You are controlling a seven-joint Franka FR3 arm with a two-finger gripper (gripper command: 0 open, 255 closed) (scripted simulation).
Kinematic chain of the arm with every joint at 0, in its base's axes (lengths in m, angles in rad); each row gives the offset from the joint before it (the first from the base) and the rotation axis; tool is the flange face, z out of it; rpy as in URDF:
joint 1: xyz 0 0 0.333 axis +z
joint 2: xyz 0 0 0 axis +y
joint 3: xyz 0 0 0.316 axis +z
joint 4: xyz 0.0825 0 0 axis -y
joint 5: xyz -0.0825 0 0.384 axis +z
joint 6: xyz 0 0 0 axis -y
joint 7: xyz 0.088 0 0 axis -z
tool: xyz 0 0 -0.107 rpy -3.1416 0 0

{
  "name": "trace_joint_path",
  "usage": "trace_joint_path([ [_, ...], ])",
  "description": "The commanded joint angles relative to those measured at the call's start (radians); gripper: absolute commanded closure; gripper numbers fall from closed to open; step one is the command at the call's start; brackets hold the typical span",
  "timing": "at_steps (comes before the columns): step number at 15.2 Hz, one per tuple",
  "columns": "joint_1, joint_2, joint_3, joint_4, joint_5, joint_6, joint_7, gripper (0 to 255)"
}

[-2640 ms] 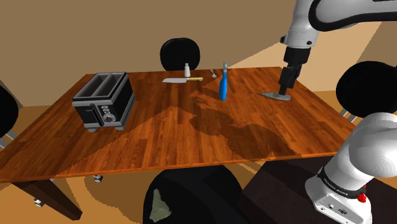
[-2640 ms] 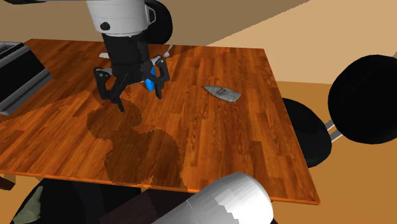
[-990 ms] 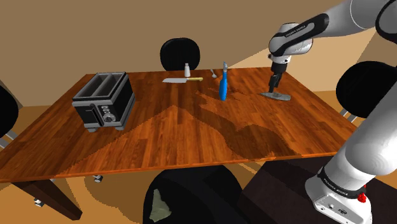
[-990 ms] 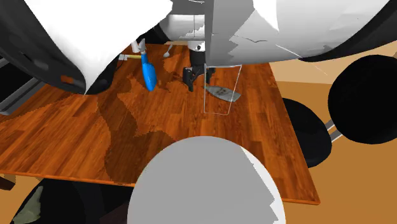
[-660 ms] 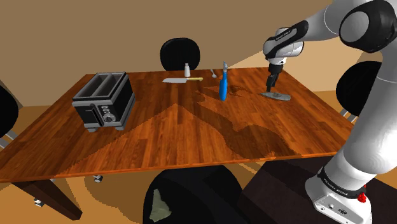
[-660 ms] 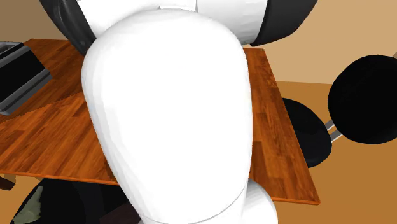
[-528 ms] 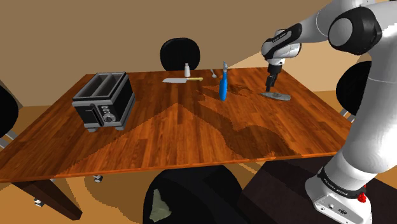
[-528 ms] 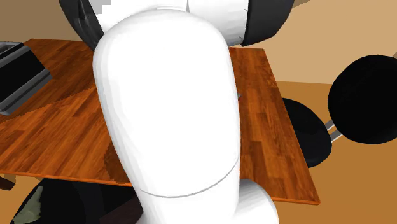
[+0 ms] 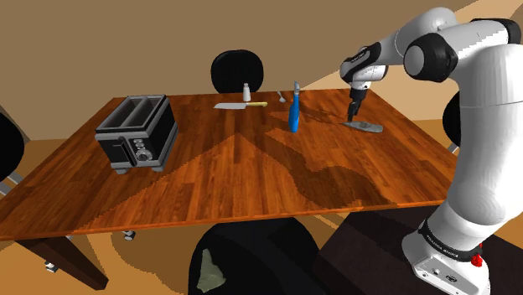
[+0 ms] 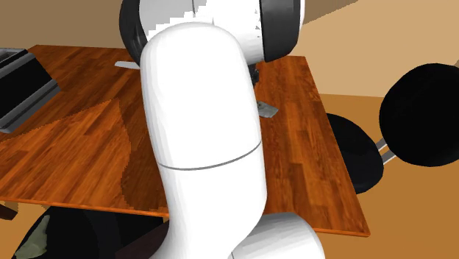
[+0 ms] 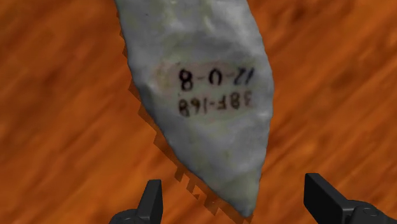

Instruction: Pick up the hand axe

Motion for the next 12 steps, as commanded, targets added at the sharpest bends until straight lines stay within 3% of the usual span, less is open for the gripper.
trace_joint_path([
  [1, -0.006, 0.019, 0.005, -0.001, 0.009, 0.019, -0.007, 0],
  [6, -0.011, 0.047, 0.014, -0.009, 0.022, 0.053, -0.014, 0],
  [7, -0.012, 0.046, 0.013, -0.009, 0.021, 0.053, -0.014, 255],
  [12, -0.011, 0.046, 0.013, -0.009, 0.021, 0.052, -0.014, 255],
])
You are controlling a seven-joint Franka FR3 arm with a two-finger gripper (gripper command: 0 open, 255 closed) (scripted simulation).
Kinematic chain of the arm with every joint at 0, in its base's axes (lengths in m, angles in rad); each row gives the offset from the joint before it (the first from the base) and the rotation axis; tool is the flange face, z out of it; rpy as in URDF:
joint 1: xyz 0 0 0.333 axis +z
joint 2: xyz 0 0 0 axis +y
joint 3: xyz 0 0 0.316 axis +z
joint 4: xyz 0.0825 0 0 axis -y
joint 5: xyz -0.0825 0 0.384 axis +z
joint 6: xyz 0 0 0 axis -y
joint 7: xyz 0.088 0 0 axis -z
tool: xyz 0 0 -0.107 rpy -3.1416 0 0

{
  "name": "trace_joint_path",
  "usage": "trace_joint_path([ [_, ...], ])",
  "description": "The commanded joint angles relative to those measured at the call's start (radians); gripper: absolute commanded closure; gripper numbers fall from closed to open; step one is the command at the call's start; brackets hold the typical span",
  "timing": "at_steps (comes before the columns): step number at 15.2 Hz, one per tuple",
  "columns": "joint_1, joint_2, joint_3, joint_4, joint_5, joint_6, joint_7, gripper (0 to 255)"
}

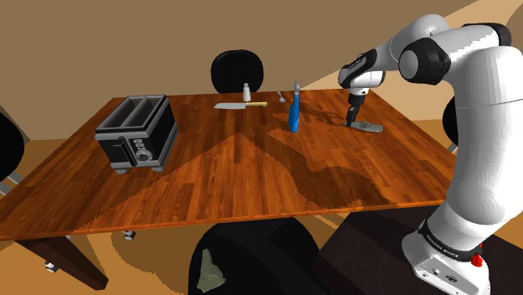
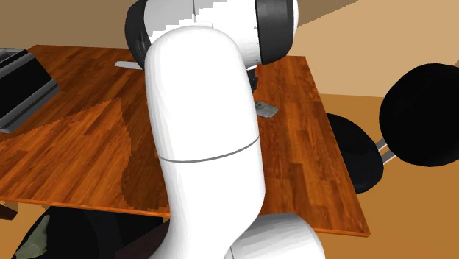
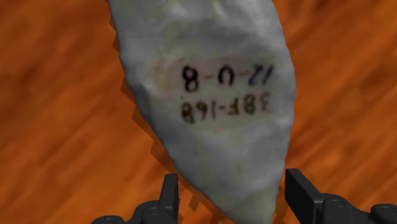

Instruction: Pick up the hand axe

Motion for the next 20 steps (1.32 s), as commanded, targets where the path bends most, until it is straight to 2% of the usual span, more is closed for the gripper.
trace_joint_path([
  [1, -0.001, 0.001, -0.001, -0.001, 0.0, 0.0, 0.0, 255],
  [4, -0.001, 0.002, 0.0, 0.0, 0.0, 0.001, 0.0, 255],
  [20, 0.019, -0.103, -0.032, 0.056, -0.051, -0.152, 0.029, 255],
])
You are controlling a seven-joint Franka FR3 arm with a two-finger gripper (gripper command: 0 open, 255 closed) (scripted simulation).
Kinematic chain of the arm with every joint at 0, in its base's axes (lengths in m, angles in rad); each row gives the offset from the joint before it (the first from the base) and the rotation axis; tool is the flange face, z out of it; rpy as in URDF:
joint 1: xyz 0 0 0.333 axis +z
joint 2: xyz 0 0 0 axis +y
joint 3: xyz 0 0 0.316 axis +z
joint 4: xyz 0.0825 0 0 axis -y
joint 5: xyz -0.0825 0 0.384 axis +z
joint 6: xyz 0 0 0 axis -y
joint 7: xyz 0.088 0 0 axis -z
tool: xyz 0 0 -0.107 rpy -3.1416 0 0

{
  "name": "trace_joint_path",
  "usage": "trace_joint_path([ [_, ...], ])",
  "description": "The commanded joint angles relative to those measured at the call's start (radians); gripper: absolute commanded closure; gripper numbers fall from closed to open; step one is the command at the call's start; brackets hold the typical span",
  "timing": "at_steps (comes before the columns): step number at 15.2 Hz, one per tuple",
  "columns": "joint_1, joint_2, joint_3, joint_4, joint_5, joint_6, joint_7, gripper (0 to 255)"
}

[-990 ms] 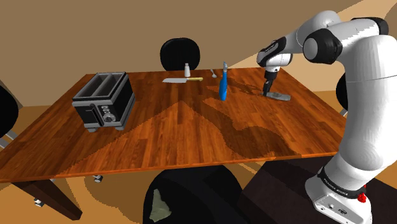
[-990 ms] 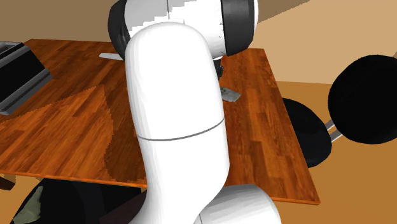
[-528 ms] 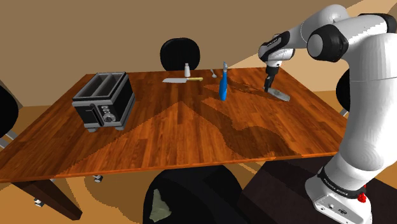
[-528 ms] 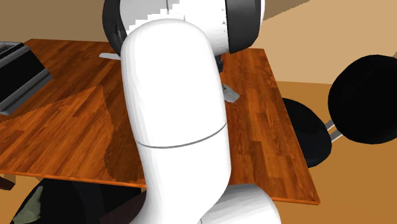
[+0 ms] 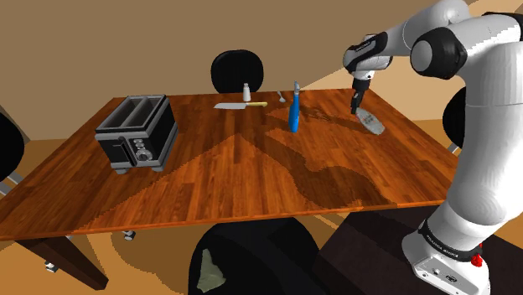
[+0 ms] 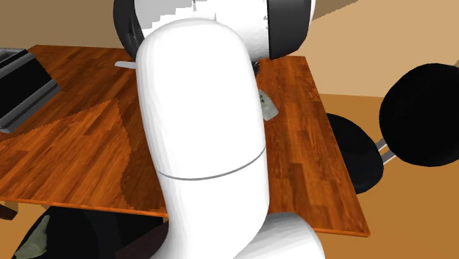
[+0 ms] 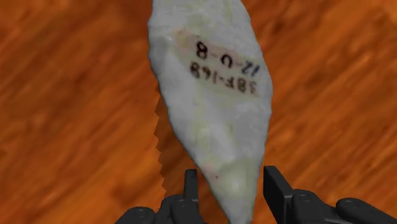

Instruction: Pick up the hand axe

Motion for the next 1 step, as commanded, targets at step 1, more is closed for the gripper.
trace_joint_path([
  [1, 0.002, -0.005, -0.001, 0.003, -0.002, -0.008, 0.002, 255],
])
